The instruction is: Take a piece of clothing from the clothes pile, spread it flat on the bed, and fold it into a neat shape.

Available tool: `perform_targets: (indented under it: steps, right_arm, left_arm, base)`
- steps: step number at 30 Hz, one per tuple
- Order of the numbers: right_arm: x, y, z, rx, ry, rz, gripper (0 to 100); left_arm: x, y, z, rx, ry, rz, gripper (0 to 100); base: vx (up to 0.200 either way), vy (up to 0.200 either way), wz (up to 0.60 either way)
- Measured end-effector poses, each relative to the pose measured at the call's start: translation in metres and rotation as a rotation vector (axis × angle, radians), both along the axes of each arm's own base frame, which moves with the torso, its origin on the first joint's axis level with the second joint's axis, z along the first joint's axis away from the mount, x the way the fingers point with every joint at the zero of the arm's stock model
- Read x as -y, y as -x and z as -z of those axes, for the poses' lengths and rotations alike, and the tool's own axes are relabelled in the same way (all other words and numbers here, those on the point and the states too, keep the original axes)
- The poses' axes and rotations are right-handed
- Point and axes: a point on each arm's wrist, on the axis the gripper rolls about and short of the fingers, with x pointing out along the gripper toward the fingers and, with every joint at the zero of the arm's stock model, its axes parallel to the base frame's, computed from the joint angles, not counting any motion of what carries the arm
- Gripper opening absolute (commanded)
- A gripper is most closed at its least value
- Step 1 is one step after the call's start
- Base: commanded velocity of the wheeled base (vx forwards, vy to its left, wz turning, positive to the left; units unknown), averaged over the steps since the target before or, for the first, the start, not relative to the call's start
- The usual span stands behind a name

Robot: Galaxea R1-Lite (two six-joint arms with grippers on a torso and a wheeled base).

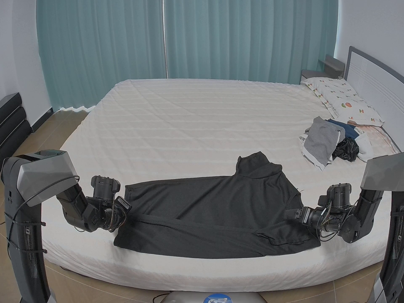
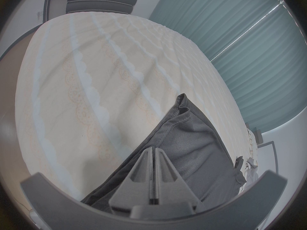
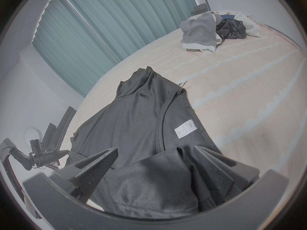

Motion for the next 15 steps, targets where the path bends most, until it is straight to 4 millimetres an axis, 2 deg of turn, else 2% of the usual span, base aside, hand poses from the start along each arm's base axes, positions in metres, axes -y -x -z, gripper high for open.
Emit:
perform_targets:
  steps: [7,15]
  right_arm:
    - [-0.0023,-0.0012,0.0085,-0.018,0.002,-0.007,0]
    - [0.0017,-0.0039,0.001,0.03,-0.016,0.016,0]
  left_arm:
    - [0.0,-0.0002,-0.0003,0.002,0.0,0.0,0]
    - [-0.0005,0.0022,-0.0014,-0.002,-0.001,0.001,0]
  base:
    - [0.0,0.0,0.0]
    - [0.0,0.0,0.0]
